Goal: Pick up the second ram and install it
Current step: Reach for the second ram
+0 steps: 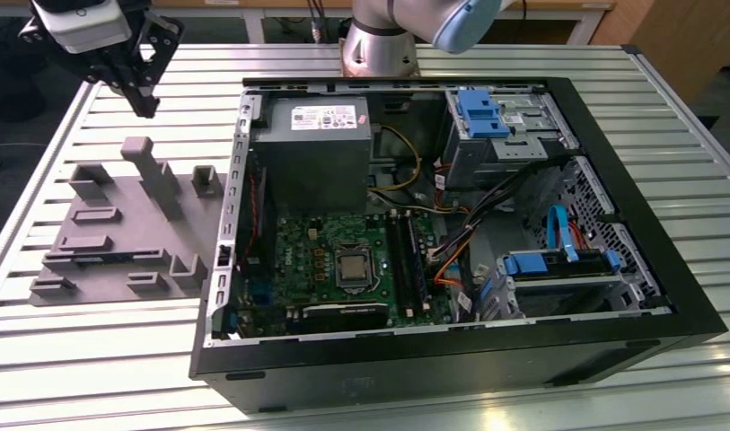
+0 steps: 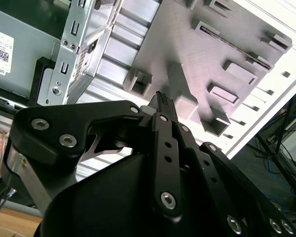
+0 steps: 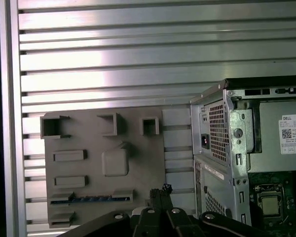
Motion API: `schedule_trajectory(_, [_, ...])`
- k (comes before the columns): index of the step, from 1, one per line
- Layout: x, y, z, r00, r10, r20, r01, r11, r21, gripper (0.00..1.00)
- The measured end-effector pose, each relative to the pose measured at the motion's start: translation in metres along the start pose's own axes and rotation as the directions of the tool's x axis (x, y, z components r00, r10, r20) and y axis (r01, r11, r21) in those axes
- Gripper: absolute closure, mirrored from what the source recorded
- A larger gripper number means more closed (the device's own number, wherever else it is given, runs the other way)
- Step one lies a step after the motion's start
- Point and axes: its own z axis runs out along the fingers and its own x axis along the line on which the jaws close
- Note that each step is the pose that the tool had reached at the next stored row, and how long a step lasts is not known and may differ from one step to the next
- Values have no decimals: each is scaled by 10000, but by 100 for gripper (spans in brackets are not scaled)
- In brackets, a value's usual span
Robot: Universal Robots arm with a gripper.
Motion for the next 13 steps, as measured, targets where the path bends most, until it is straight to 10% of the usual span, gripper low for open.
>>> schedule_trajectory(13, [49, -4, 7, 10000, 1, -1, -1, 10000, 0, 89])
